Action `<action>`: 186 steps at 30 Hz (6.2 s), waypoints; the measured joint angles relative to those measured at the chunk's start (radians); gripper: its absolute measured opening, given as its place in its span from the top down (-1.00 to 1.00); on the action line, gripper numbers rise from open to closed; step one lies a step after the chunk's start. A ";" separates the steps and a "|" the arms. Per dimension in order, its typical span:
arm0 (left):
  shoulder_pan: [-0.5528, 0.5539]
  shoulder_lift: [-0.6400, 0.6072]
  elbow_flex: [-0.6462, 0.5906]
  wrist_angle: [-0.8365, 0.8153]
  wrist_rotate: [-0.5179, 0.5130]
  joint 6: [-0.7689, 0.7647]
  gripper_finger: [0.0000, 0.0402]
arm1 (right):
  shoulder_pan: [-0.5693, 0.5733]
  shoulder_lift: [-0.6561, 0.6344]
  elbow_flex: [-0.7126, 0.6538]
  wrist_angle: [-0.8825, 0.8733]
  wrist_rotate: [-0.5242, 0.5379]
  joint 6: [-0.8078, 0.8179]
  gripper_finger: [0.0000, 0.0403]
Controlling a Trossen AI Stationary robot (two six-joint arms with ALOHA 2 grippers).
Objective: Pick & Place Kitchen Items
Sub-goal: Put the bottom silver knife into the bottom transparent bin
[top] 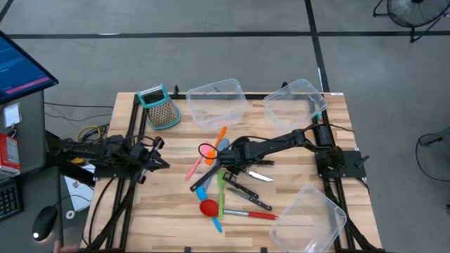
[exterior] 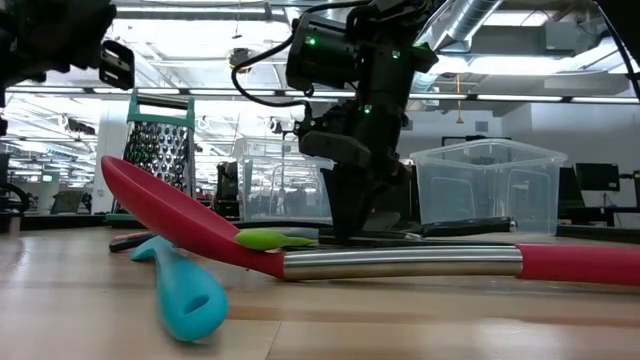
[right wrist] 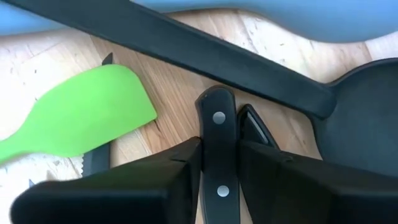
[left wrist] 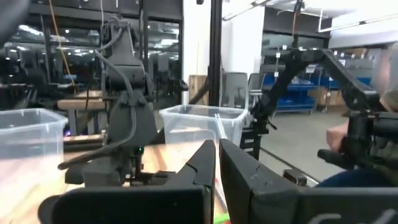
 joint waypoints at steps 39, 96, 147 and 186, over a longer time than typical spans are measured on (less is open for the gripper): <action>0.001 0.000 0.000 0.031 -0.005 0.000 0.96 | 0.098 -0.240 0.302 -0.156 0.113 -0.125 0.67; 0.001 0.000 0.000 0.050 -0.004 0.000 0.96 | 0.977 -0.294 0.273 -0.713 0.487 0.852 0.66; 0.001 0.000 0.000 0.053 -0.005 0.000 0.96 | 0.960 -0.424 0.119 -0.809 0.911 1.598 0.67; 0.001 0.000 0.000 0.052 -0.004 0.000 0.96 | 1.114 -0.192 0.119 -0.901 0.893 1.464 0.67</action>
